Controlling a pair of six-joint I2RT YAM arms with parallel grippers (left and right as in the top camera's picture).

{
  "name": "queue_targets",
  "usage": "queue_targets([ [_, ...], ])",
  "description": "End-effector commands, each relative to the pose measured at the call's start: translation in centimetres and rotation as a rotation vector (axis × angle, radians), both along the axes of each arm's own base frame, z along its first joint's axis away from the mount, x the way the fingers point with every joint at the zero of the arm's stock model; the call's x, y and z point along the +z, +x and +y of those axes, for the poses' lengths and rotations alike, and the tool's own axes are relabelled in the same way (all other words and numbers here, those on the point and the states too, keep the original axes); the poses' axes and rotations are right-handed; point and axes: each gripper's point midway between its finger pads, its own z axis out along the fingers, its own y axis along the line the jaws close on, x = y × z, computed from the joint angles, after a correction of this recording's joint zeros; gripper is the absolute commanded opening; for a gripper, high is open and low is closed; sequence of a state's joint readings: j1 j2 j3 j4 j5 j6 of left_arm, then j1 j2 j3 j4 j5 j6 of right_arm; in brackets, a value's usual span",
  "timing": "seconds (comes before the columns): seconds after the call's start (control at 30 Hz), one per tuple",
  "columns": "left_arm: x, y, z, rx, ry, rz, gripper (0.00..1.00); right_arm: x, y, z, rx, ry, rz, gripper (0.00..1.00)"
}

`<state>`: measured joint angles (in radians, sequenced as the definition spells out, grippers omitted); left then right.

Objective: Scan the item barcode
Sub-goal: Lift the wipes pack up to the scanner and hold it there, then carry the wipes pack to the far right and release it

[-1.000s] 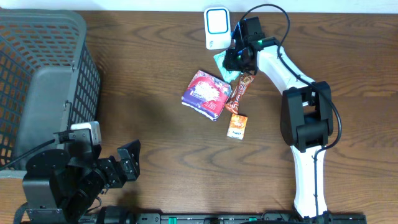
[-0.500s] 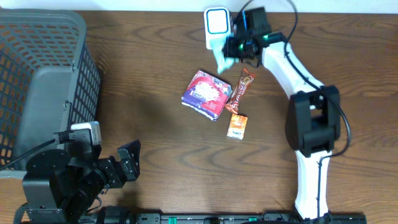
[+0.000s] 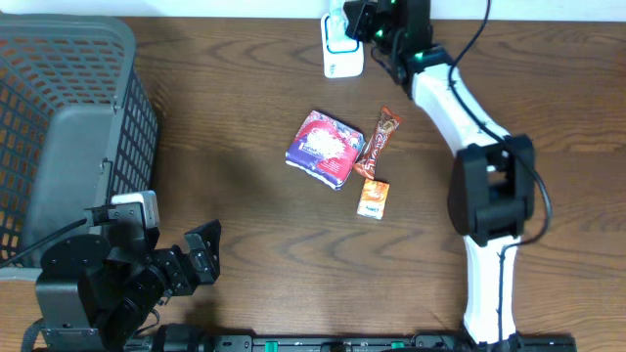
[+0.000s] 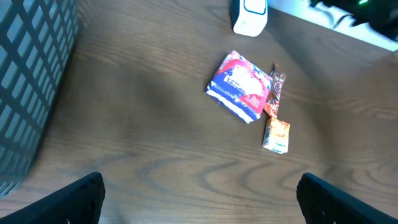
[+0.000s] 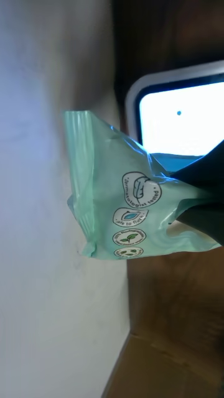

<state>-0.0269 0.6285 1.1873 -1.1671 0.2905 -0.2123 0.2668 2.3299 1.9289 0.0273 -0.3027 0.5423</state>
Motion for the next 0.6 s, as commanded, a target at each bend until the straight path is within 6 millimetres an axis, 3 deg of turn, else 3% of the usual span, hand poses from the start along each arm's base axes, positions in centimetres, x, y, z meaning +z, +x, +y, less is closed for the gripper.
queue_targets([
  [0.0,0.6,-0.1,-0.2,-0.008,-0.009,-0.014,0.98,-2.7,0.6,-0.4,-0.041,0.019,0.056,0.01],
  [0.17,0.6,-0.1,-0.2,-0.008,-0.009,-0.014,0.98,-0.7,0.9,-3.2,-0.057,0.034,0.049,0.01],
  [0.3,0.6,-0.1,-0.2,-0.008,-0.009,-0.014,0.98,2.0,0.4,-10.2,-0.152,0.001,0.095,0.01],
  [0.33,0.6,-0.1,-0.2,-0.008,-0.009,-0.014,0.98,2.3,0.0,-12.3,-0.180,-0.021,0.114,0.01],
  [0.4,0.6,-0.1,-0.2,-0.008,-0.009,-0.014,0.98,2.3,-1.5,-18.3,-0.296,-0.087,0.195,0.01],
  [0.57,0.6,-0.1,-0.2,-0.008,-0.009,-0.014,0.98,-0.9,-6.2,-30.3,-0.533,-0.257,0.418,0.01],
])
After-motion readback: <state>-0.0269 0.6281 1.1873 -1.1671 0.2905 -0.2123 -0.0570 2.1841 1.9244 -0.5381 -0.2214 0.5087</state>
